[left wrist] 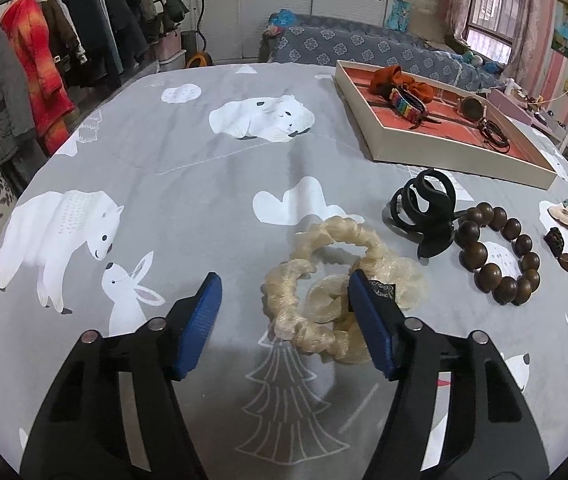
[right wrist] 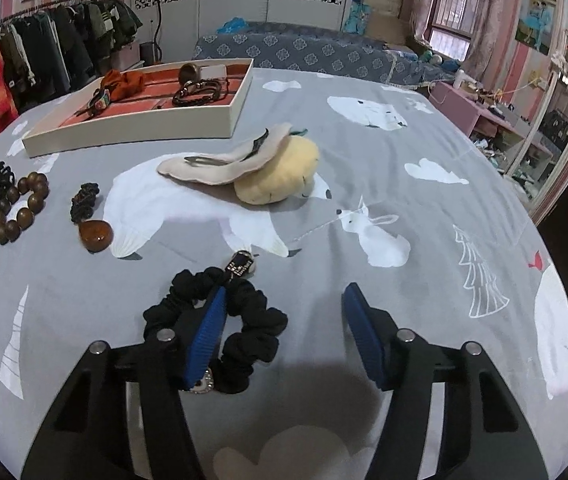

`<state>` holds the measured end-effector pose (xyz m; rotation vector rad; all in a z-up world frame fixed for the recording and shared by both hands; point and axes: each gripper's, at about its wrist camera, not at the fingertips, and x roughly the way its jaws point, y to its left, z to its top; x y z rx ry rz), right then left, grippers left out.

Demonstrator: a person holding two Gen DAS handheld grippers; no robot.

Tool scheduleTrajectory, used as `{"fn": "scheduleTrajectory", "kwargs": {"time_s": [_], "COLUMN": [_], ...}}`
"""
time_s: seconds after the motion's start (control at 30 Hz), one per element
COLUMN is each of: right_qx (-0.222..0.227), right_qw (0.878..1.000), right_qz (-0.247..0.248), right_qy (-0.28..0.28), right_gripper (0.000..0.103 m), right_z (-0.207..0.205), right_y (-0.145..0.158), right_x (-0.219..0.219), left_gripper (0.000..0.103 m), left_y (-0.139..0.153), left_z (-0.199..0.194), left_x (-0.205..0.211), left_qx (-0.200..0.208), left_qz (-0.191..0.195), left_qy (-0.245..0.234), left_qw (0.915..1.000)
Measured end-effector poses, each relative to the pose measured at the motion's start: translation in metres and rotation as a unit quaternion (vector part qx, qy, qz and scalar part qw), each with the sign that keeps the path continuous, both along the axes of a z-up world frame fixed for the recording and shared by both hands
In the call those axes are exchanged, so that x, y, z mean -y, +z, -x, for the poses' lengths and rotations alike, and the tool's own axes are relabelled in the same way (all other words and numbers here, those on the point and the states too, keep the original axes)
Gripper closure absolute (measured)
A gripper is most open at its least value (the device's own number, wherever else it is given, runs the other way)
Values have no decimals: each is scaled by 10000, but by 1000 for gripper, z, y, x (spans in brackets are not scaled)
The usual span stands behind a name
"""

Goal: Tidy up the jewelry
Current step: 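Grasp the cream scrunchie with the left tool while the right tool grasps the black charm scrunchie, then carry the cream and black scrunchies into the wooden tray with both tools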

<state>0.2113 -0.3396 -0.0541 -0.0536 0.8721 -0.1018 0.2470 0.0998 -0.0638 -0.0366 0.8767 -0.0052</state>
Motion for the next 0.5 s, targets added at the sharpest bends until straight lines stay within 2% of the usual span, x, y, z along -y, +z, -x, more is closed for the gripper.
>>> {"fn": "scheduleTrajectory", "kwargs": {"time_s": [0.13, 0.2, 0.23, 0.33, 0.5], "right_qx": [-30, -35, -35, -24, 11], "right_qw": [9999, 9998, 9997, 9996, 9996], "right_qz": [-84, -171, -218, -271, -278], "right_qy": [73, 111, 117, 113, 54], "right_gripper": [54, 59, 62, 71, 82], "right_z": [0, -1, -1, -1, 0], "right_y": [-1, -2, -2, -2, 0], "right_x": [-1, -1, -1, 0, 1], "left_gripper": [52, 65, 68, 72, 87], "left_y": [-2, -3, -4, -4, -4], "left_z": [-1, -2, -3, -2, -1], "left_x": [1, 0, 0, 2, 4], "left_qx": [-53, -89, -142, -139, -125], "left_qz": [27, 22, 8, -7, -79], "left_qy": [-40, -25, -5, -25, -39], "left_qw": [10000, 10000, 9999, 9999, 9999]}}
